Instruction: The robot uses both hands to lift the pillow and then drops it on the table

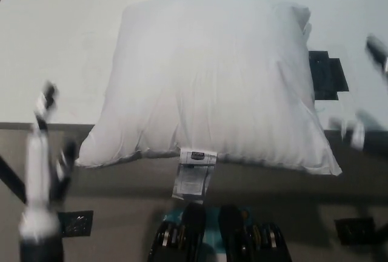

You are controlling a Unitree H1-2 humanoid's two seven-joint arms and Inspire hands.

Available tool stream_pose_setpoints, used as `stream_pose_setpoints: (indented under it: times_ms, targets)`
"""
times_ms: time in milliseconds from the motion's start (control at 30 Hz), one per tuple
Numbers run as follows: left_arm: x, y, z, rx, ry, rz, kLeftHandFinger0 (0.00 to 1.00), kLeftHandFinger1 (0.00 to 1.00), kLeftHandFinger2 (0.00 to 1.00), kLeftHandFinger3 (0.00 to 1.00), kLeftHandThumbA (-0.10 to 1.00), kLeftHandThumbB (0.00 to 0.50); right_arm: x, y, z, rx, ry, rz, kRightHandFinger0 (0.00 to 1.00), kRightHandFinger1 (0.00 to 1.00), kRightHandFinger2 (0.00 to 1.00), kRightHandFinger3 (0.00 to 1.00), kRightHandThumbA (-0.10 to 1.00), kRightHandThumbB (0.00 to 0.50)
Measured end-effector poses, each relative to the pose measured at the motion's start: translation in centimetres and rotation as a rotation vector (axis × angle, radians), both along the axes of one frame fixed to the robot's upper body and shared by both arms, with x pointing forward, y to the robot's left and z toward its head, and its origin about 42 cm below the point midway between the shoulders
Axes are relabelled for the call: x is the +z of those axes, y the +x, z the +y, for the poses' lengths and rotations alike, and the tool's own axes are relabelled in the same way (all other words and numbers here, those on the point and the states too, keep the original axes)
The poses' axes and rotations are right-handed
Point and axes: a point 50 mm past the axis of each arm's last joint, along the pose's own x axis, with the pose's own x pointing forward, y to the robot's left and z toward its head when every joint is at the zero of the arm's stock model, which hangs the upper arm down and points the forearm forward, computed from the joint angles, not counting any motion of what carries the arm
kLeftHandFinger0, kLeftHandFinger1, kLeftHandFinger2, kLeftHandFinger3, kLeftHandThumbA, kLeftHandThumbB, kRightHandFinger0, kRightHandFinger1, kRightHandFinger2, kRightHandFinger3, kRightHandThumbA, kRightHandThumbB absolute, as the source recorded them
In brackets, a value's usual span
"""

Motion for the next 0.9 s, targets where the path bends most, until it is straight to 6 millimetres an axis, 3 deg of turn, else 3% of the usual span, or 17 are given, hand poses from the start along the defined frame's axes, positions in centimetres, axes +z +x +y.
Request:
stream_pose_setpoints:
  times_ms: [33, 100, 200, 267, 333, 400, 467, 567, 700, 900]
  targets:
    - [-1.5, -1.4, -0.2, -0.004, -0.012, 0.049, 1.0, 1.0, 1.0, 1.0, 1.0, 0.155, -2.0, -1.5, -0.1, -0.01, 0.008, 0.045, 1.0, 1.0, 1.0, 1.0, 1.0, 0.265]
    - [-3.1, -2.9, -0.5, -0.007, -0.031, 0.104, 1.0, 1.0, 1.0, 1.0, 1.0, 0.152, -4.1, -3.2, -0.1, -0.019, 0.019, 0.087, 1.0, 1.0, 1.0, 1.0, 1.0, 0.269]
    - [-5.3, -4.7, -0.8, -0.006, -0.065, 0.184, 1.0, 1.0, 1.0, 1.0, 1.0, 0.138, -6.6, -5.1, -0.2, -0.032, 0.031, 0.135, 1.0, 1.0, 1.0, 1.0, 1.0, 0.179]
    - [-6.4, -5.5, -0.8, 0.002, -0.096, 0.228, 1.0, 1.0, 1.0, 1.0, 1.0, 0.118, -8.4, -6.2, -0.4, -0.046, 0.03, 0.176, 1.0, 1.0, 1.0, 1.0, 1.0, 0.202]
    - [-7.7, -6.3, -1.0, 0.01, -0.125, 0.275, 1.0, 1.0, 1.0, 1.0, 1.0, 0.141, -10.0, -7.1, -0.7, -0.061, 0.011, 0.21, 1.0, 1.0, 1.0, 1.0, 1.0, 0.198]
    - [-9.2, -7.1, -1.4, 0.019, -0.151, 0.328, 1.0, 1.0, 1.0, 1.0, 1.0, 0.156, -11.5, -7.8, -1.0, -0.075, -0.012, 0.246, 1.0, 1.0, 1.0, 1.0, 1.0, 0.113]
    - [-10.9, -7.5, -1.8, 0.036, -0.191, 0.388, 1.0, 1.0, 1.0, 1.0, 1.0, 0.159, -12.9, -8.0, -1.3, -0.084, -0.032, 0.271, 1.0, 1.0, 1.0, 1.0, 1.0, 0.093]
    - [-12.1, -7.6, -2.4, 0.049, -0.234, 0.429, 1.0, 1.0, 1.0, 1.0, 1.0, 0.168, -13.5, -7.6, -1.4, -0.09, -0.048, 0.262, 1.0, 1.0, 1.0, 1.0, 1.0, 0.109]
    - [-12.2, -7.0, -2.6, 0.051, -0.247, 0.426, 1.0, 1.0, 1.0, 1.0, 1.0, 0.173, -13.3, -6.9, -1.1, -0.089, -0.069, 0.217, 1.0, 1.0, 1.0, 1.0, 1.0, 0.129]
    - [-11.3, -4.3, -2.5, 0.037, -0.224, 0.374, 1.0, 1.0, 1.0, 1.0, 1.0, 0.173, -12.2, -5.0, -0.8, -0.094, -0.113, 0.14, 1.0, 1.0, 1.0, 1.0, 1.0, 0.105]
